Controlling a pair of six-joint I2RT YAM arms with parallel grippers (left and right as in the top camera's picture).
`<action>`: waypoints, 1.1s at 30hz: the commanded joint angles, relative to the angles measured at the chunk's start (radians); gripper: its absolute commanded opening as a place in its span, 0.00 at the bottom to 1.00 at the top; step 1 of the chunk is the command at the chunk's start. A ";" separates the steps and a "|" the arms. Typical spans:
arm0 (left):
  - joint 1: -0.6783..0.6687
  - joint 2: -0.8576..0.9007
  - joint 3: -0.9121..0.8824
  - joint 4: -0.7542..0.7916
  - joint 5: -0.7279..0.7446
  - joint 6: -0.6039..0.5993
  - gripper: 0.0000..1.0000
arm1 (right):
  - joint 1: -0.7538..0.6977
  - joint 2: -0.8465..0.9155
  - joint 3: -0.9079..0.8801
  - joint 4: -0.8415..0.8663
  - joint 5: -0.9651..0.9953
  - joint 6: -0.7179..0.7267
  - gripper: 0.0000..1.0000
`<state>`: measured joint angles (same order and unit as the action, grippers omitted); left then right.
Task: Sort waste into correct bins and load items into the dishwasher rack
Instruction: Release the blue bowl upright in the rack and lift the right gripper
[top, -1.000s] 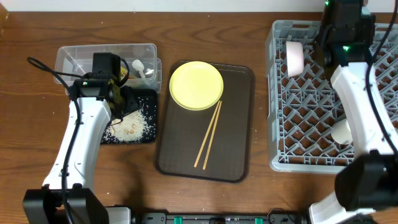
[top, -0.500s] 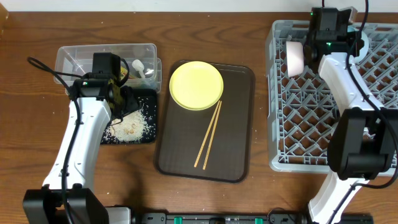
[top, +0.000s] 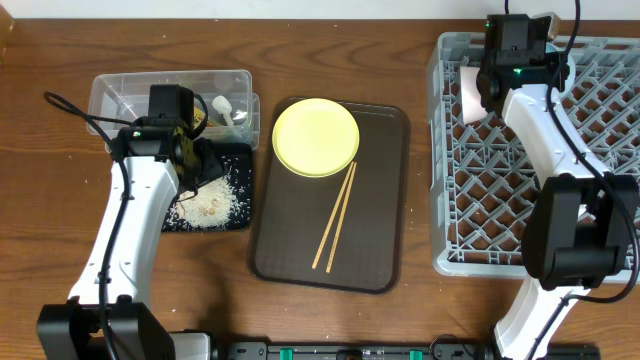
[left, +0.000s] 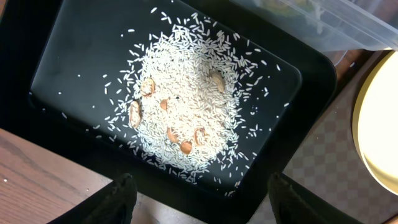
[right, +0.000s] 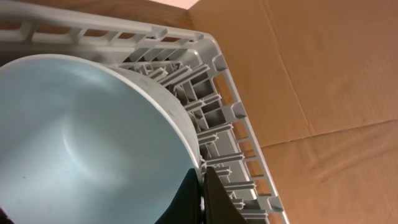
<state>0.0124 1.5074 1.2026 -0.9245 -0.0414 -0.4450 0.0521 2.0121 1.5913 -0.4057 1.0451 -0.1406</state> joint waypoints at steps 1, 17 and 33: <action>0.004 -0.004 -0.001 -0.006 -0.019 -0.003 0.71 | 0.006 0.010 0.009 0.042 0.115 0.033 0.01; 0.004 -0.004 -0.001 -0.006 -0.019 -0.003 0.71 | 0.005 0.072 0.009 0.161 0.154 -0.085 0.01; 0.004 -0.004 -0.001 -0.007 -0.019 -0.003 0.71 | 0.101 0.114 0.009 0.093 0.181 -0.041 0.01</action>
<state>0.0124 1.5074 1.2026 -0.9249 -0.0414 -0.4450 0.1188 2.1052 1.5925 -0.2939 1.2091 -0.2169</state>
